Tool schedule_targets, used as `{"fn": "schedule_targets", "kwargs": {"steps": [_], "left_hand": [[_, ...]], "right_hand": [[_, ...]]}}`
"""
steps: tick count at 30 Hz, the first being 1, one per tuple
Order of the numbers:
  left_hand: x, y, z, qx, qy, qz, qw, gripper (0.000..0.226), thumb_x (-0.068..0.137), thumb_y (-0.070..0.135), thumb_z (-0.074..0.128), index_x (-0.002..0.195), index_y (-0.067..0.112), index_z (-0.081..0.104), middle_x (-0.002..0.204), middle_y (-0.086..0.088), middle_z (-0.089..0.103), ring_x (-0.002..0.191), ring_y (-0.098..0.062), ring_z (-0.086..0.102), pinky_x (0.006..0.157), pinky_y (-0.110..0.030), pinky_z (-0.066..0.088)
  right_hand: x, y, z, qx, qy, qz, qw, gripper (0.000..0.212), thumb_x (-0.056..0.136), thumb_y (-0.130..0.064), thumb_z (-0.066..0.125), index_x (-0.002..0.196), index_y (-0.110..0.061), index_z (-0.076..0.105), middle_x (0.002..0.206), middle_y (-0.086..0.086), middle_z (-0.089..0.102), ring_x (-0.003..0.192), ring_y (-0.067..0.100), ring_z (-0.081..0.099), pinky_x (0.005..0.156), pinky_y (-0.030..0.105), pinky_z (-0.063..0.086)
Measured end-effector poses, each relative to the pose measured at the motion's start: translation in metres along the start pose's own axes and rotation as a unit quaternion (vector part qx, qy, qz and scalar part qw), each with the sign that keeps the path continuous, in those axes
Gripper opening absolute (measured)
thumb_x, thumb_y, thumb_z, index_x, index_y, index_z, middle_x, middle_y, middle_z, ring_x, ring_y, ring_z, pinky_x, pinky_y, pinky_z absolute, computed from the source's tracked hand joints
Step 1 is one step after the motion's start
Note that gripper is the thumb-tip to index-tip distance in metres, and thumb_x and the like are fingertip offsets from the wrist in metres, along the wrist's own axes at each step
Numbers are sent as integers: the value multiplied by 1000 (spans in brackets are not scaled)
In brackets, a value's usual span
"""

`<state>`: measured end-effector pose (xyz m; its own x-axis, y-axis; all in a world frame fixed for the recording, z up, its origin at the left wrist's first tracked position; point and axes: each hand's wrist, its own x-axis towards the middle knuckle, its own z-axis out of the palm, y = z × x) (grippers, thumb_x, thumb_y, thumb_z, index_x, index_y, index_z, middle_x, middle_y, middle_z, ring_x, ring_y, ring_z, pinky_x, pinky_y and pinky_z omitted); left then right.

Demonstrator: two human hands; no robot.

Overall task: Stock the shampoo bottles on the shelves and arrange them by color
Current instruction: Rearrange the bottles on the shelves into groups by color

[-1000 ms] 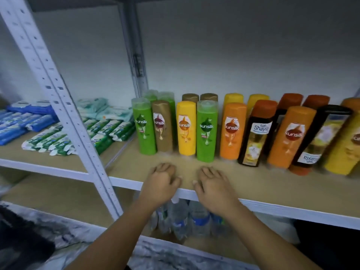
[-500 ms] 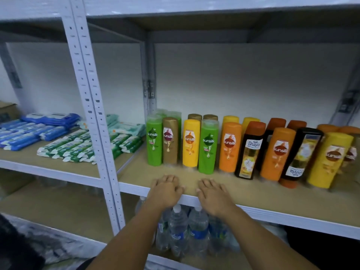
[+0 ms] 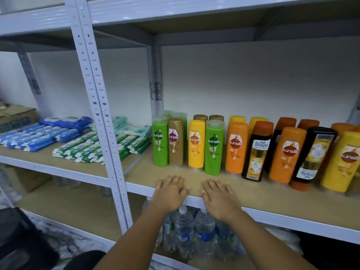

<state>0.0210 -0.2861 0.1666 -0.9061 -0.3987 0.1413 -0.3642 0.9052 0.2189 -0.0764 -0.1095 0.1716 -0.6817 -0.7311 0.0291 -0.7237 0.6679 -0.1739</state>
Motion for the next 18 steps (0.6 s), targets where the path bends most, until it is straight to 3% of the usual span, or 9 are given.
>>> {"fn": "schedule_targets", "kwargs": {"steps": [18], "left_hand": [[-1, -2, -6, -10, -40, 1, 999, 64, 104, 57, 23, 159, 24, 22, 167, 5, 18, 154, -15, 9, 123, -46, 5]], "right_hand": [[-4, -6, -4, 2, -3, 9, 1000, 55, 107, -45, 12, 160, -32, 12, 168, -9, 7, 155, 16, 2, 124, 45, 1]]}}
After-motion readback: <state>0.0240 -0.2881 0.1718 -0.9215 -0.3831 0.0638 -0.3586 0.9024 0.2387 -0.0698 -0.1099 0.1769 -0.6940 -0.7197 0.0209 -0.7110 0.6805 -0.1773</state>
